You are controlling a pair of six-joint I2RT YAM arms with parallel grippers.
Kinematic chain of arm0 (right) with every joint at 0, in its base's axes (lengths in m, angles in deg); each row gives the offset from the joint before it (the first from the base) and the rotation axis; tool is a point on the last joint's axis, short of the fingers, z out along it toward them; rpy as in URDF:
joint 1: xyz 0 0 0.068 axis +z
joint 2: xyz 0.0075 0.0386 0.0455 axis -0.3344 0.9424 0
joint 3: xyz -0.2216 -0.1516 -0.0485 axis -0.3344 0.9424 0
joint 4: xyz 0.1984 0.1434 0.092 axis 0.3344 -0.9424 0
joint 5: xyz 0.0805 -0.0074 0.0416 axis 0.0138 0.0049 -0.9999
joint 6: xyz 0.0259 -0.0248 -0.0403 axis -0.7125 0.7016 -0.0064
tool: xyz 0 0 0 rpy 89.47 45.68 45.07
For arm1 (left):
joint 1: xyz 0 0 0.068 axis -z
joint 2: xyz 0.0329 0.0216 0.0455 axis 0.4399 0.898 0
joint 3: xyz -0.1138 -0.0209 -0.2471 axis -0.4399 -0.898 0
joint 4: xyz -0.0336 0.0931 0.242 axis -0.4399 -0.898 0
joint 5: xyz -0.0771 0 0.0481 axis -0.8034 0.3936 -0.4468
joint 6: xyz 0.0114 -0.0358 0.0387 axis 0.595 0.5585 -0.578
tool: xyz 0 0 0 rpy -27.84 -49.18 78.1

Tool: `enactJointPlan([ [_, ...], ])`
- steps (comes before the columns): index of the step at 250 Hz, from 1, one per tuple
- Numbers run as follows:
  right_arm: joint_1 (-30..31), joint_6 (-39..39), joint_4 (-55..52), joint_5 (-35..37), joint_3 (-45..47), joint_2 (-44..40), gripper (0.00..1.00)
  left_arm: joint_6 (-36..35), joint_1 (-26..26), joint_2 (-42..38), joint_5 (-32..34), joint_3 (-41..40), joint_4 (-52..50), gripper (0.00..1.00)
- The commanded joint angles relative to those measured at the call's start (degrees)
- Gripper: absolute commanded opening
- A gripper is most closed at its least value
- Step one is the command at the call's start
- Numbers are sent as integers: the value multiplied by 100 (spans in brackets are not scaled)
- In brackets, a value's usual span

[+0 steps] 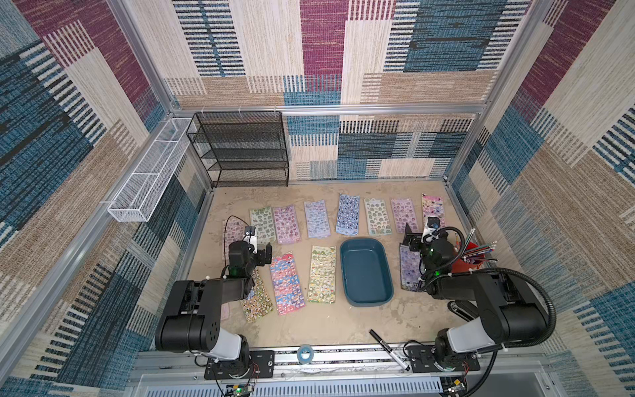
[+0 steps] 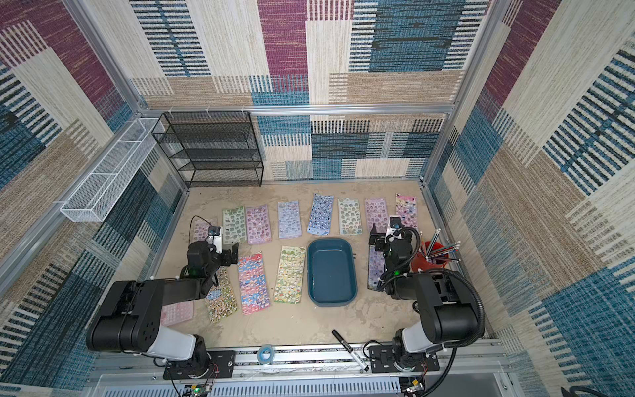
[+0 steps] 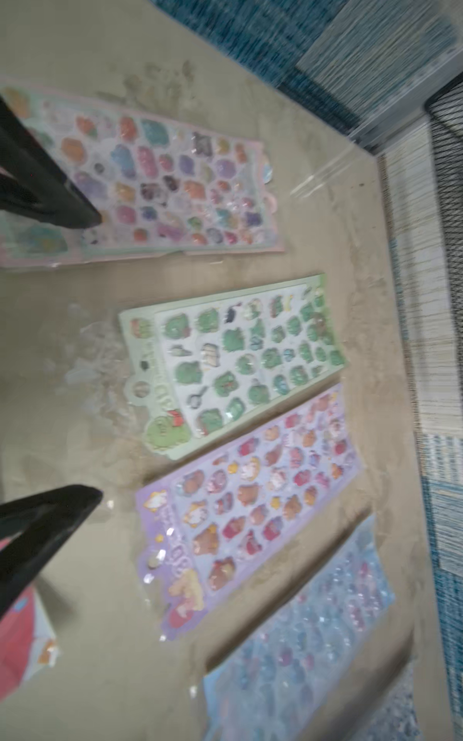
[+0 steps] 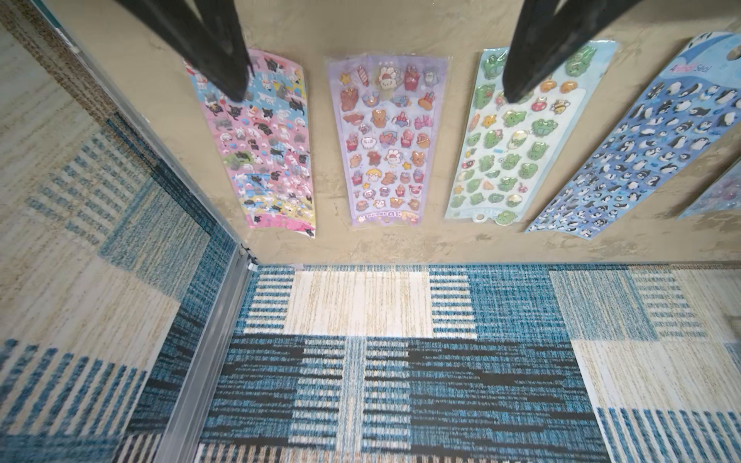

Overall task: Take the stickers out of the storage box
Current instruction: Reset both arms

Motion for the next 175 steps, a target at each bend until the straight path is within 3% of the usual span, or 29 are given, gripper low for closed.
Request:
enactJointPlan([
  [1,-249,-250,1049,-546,392,51,99,214,-95,-15,-486,-196,1209,100],
  [15,-273,-130,2254,-903,747,379,99,122,-112,67,-692,-135,1234,100],
  [30,-287,12,1443,-1301,527,175,99,88,-152,47,-873,100,734,100],
  [54,-555,-229,1282,-1583,390,238,99,244,-237,135,-795,533,27,100],
  [69,-553,-230,1447,-1588,431,292,99,421,-298,179,-543,559,81,100],
  [147,-551,-273,1611,-1474,544,235,99,418,-298,153,-538,531,91,100],
  [175,-551,-140,1534,-1788,491,257,99,419,-298,153,-540,529,85,100],
])
